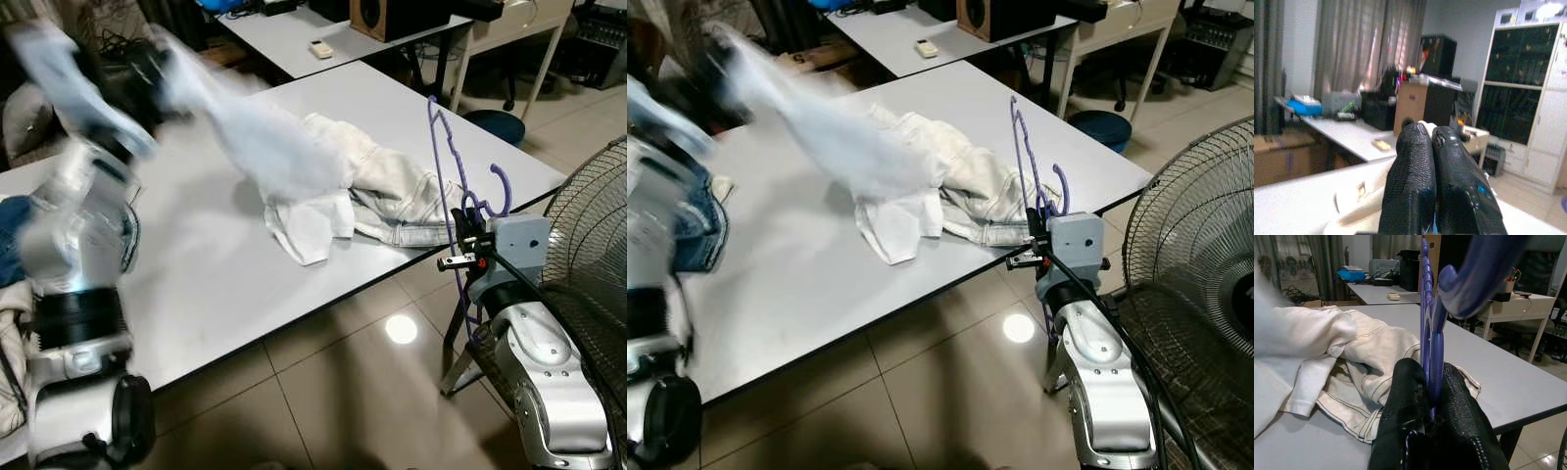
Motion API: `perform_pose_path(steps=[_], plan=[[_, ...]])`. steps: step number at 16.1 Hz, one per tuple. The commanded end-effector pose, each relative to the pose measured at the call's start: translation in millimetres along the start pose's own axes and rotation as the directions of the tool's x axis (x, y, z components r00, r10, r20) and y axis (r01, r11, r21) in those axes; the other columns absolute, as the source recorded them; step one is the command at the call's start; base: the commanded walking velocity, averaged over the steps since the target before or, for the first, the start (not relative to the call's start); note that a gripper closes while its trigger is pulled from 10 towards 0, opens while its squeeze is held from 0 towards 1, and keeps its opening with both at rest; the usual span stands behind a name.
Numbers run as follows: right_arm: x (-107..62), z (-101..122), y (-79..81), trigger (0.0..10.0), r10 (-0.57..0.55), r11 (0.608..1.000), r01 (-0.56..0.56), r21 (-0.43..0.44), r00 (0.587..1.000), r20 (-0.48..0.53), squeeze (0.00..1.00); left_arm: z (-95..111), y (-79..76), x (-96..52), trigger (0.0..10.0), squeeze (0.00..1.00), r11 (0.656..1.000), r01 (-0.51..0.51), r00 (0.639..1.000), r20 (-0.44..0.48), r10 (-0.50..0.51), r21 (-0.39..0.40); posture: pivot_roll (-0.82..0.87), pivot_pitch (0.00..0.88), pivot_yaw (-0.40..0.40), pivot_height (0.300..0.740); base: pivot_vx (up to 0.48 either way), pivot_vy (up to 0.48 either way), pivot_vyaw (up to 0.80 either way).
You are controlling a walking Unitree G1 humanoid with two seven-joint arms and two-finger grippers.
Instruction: Hang hanger
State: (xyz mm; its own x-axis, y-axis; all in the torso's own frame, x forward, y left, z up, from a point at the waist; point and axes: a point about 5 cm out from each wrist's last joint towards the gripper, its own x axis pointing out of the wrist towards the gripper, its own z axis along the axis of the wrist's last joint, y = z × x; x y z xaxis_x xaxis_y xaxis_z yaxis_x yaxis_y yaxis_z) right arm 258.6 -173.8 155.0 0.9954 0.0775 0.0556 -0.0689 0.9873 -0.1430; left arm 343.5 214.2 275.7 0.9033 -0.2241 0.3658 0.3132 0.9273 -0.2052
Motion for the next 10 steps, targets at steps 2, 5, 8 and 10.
perform_pose_path(steps=[2, 5, 8, 10], plan=[[-1.1, 3.1, 1.3, 10.0, 0.0, 1.0, 0.0, -0.006, 1.0, 0.024, 0.0, 14.8, 4.2, 2.1, 0.0, 0.0, 0.999, -0.015, 0.999, 0.03, 0.013, 0.04, -0.13, 0.0, 0.146, 0.74, 0.0, 0.0, 0.0], [-0.1, 3.3, 2.4, 10.0, 0.003, 1.0, -0.003, -0.011, 1.0, 0.027, 0.0, 3.9, 11.1, -3.7, 0.0, 0.0, 0.995, -0.034, 0.997, -0.062, 0.04, 0.099, -0.13, 0.0, 0.148, 0.74, 0.0, 0.0, 0.0], [-1.4, 1.4, 3.1, 10.0, 0.009, 1.0, -0.008, -0.019, 1.0, 0.017, 0.0, -15.7, 19.7, -18.2, 0.0, 0.0, 0.972, -0.008, 0.977, -0.206, 0.058, 0.236, -0.13, 0.0, 0.157, 0.74, 0.0, 0.0, 0.0], [-4.0, -0.3, 1.7, 10.0, 0.005, 1.0, -0.005, -0.023, 1.0, 0.008, 0.0, -33.2, 33.8, -45.2, 0.0, 0.0, 0.949, -0.003, 0.943, -0.316, 0.108, 0.316, -0.14, 0.0, 0.161, 0.74, 0.0, 0.0, 0.0]])
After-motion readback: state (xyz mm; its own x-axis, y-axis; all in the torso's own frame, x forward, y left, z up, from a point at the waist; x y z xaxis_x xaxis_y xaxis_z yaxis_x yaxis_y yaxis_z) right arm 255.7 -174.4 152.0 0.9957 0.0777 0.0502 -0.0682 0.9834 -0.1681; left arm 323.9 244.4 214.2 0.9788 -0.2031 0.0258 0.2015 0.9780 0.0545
